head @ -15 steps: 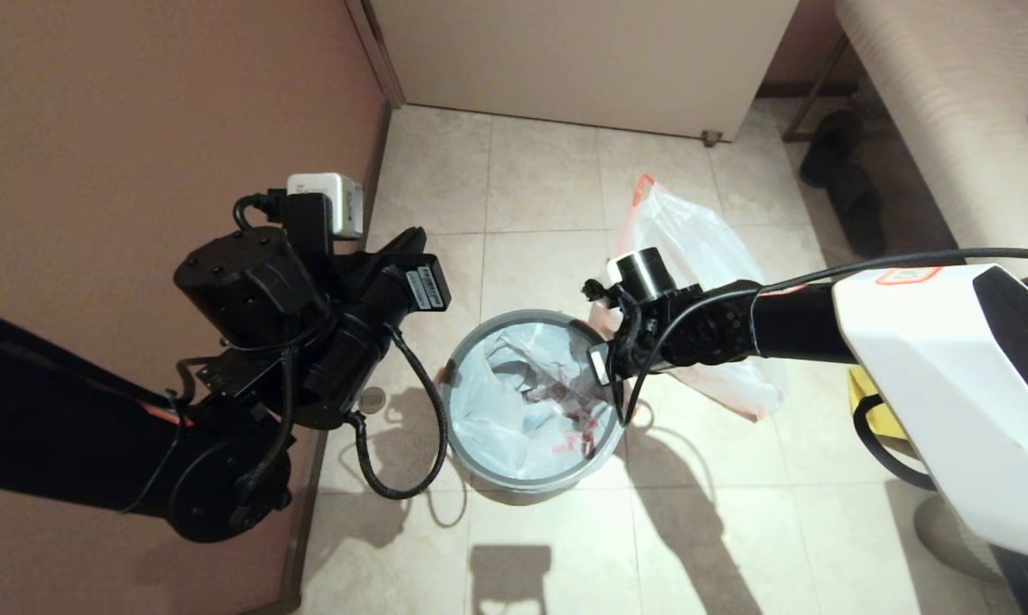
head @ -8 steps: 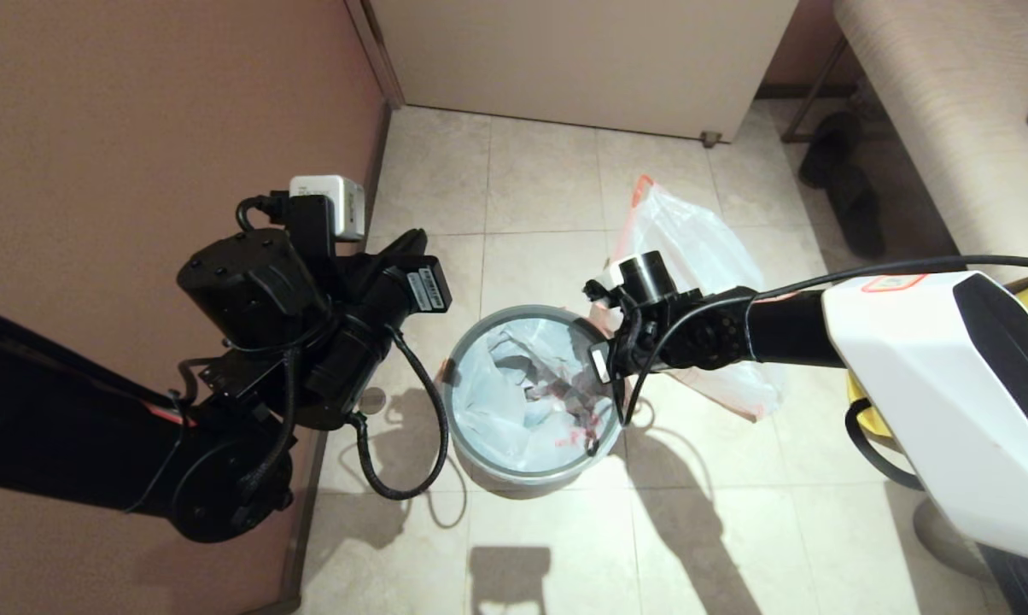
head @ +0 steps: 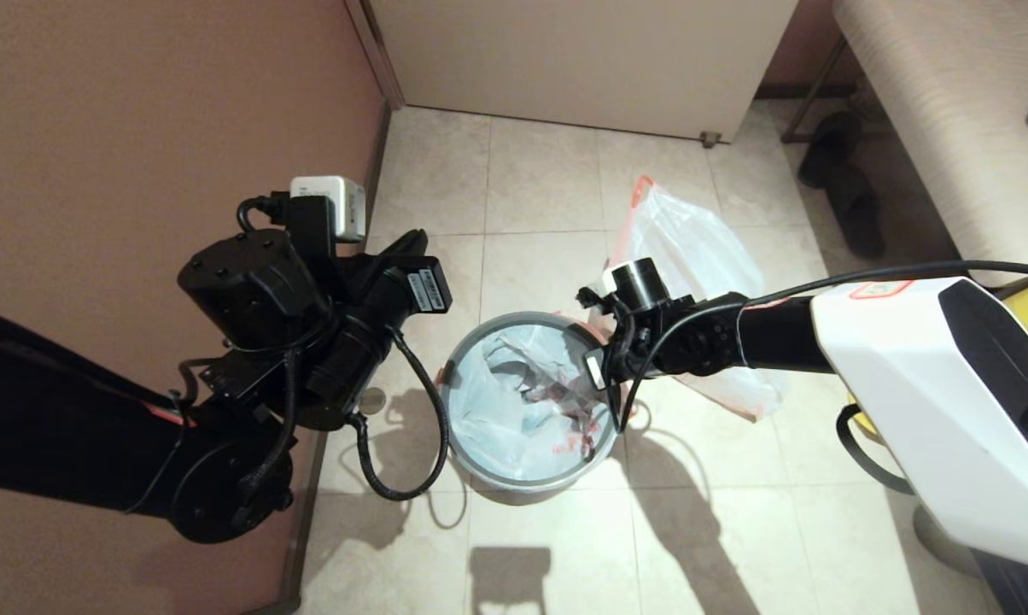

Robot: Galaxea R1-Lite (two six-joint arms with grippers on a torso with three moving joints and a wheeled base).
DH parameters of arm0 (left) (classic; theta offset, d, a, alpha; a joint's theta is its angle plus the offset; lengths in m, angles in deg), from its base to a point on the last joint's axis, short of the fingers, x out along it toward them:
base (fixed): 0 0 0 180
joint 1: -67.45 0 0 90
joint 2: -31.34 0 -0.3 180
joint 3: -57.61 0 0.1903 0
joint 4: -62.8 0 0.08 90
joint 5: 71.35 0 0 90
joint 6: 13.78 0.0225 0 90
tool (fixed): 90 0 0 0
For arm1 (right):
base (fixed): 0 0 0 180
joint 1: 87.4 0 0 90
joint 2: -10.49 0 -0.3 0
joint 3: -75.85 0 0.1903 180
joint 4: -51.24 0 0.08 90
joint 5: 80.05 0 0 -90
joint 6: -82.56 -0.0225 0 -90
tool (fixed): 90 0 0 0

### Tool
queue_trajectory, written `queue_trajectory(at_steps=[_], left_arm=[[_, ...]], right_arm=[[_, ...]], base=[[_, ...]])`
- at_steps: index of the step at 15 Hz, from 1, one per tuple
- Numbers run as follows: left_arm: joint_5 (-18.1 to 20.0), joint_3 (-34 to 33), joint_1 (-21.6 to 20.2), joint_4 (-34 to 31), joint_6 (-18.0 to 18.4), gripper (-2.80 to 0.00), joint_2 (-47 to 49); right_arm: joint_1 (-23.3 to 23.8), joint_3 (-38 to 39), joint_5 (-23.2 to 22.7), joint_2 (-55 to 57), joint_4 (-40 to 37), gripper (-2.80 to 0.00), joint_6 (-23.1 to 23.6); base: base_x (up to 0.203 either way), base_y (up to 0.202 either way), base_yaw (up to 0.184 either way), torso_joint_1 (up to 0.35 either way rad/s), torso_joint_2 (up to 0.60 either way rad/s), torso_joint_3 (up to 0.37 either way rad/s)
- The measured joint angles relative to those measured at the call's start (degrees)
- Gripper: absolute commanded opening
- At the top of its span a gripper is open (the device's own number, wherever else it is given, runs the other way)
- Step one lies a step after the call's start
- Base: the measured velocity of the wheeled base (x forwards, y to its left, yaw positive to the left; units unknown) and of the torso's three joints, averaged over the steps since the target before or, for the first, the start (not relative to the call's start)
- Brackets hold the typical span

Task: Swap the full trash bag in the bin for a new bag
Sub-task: Place the trash can ring on the trash can

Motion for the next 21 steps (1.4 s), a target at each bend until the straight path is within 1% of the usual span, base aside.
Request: queue_trajectory(at_steps=[4, 5, 9, 12, 15, 17, 18, 19, 21], left_arm=[[0.0, 0.1, -0.1, -0.3, 0.0, -2.8, 0.1], [0.0, 0.1, -0.1, -0.3, 0.0, -2.8, 0.0], [0.0, 0.1, -0.3, -0.4, 0.0, -2.8, -0.1], [-0.2, 0.1, -0.5, -0.4, 0.0, -2.8, 0.4], [-0.2, 0.1, -0.3, -0.4, 0.2, -2.8, 0.6], [-0.2, 0.0, -0.3, -1.0, 0.3, -2.8, 1.0], [-0.2, 0.0, -0.4, -2.0, 0.2, -2.8, 1.5], [-0.2, 0.1, -0.6, -2.5, 0.2, -2.8, 2.3], [-0.2, 0.5, -1.3, -2.9, 0.1, -2.8, 4.9]], right_arm=[[-0.5, 0.1, 0.1, 0.9, -0.2, -2.8, 0.1], [-0.7, 0.1, 0.2, 1.0, -0.4, 0.0, 0.1], [-1.5, 0.4, 0.5, 0.2, -1.1, 0.0, -0.5], [-3.1, 3.3, 0.9, -3.9, -3.3, 0.0, -3.3], [-4.0, 10.2, 1.0, -10.6, -3.6, 0.0, -5.8], [-4.2, 15.2, 0.6, -16.1, -3.6, 0.0, -8.7], [-3.9, 17.5, -0.3, -18.9, -3.6, 0.0, -11.2], [-3.4, 19.8, -2.3, -21.6, -3.5, 0.0, -14.5], [-1.9, 23.3, -9.8, -25.9, -3.1, 0.0, -21.8]], base=[[0.0, 0.0, 0.0, 0.0, 0.0, 0.0], [0.0, 0.0, 0.0, 0.0, 0.0, 0.0], [0.0, 0.0, 0.0, 0.0, 0.0, 0.0], [0.0, 0.0, 0.0, 0.0, 0.0, 0.0], [0.0, 0.0, 0.0, 0.0, 0.0, 0.0], [0.0, 0.0, 0.0, 0.0, 0.0, 0.0], [0.0, 0.0, 0.0, 0.0, 0.0, 0.0], [0.0, 0.0, 0.0, 0.0, 0.0, 0.0], [0.0, 0.0, 0.0, 0.0, 0.0, 0.0]])
